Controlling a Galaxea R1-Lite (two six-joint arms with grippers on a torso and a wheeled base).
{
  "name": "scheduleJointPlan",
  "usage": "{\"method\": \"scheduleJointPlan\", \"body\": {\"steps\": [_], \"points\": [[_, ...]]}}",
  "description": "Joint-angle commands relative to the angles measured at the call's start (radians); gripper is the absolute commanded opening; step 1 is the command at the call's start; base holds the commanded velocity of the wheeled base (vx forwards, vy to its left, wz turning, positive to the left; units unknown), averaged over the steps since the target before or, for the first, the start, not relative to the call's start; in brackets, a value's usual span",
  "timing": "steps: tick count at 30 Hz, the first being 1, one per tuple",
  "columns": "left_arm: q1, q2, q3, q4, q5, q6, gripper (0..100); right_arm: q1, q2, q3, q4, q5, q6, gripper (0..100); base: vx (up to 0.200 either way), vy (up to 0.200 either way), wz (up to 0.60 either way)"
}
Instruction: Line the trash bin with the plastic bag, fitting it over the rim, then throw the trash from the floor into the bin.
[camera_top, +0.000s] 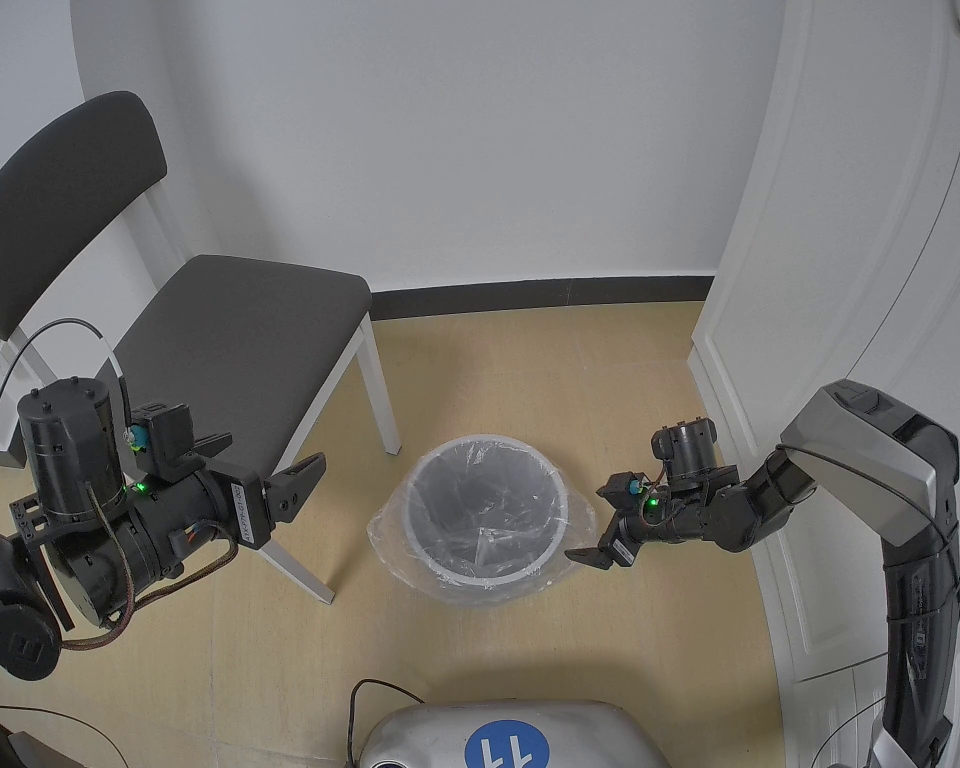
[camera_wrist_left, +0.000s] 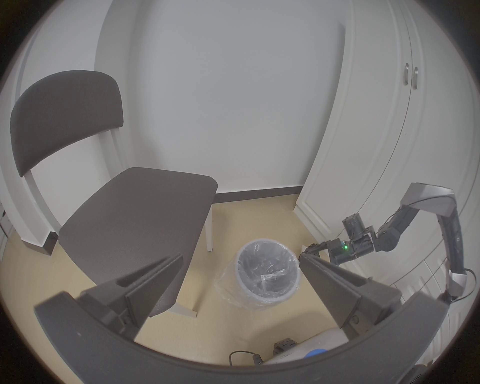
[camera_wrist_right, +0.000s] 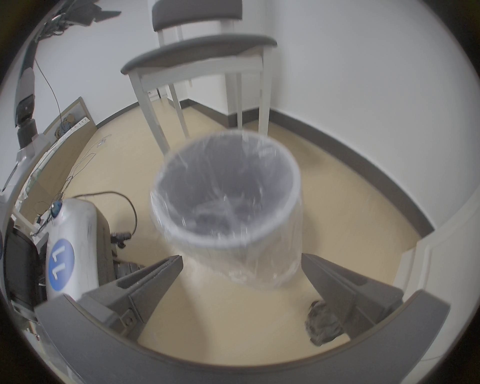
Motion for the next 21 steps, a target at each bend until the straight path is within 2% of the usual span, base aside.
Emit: {"method": "scheduleJointPlan", "body": {"steps": [1,3,8,11,13,18,21], "points": [[-0.003,-0.008,0.001,-0.001,0.0,0.001,100,0.055,-0.115,0.039,-0.031,-0.016,0.015,100,0.0,0.0,0.0],[-0.003,-0.019,0.002,-0.001,0.0,0.001,100,0.107,-0.118,0.028,-0.034,-0.095,0.027,100,0.0,0.0,0.0],[0.003,-0.019,-0.002,-0.001,0.0,0.002,100,0.188,-0.04,0.015,-0.103,-0.2,0.041,100,0.0,0.0,0.0],[0.006,-0.019,-0.005,-0.001,0.002,0.001,100,0.201,-0.001,0.01,-0.158,-0.223,0.041,100,0.0,0.0,0.0],[0.011,-0.022,-0.008,-0.001,0.002,0.001,100,0.216,0.071,-0.027,-0.246,-0.262,0.041,100,0.0,0.0,0.0],[0.009,-0.026,-0.005,-0.001,0.0,0.001,100,0.234,0.128,-0.099,-0.26,-0.3,0.05,100,0.0,0.0,0.0],[0.011,-0.026,-0.008,-0.001,0.0,0.001,100,0.251,0.164,-0.148,-0.266,-0.315,0.086,100,0.0,0.0,0.0]]}}
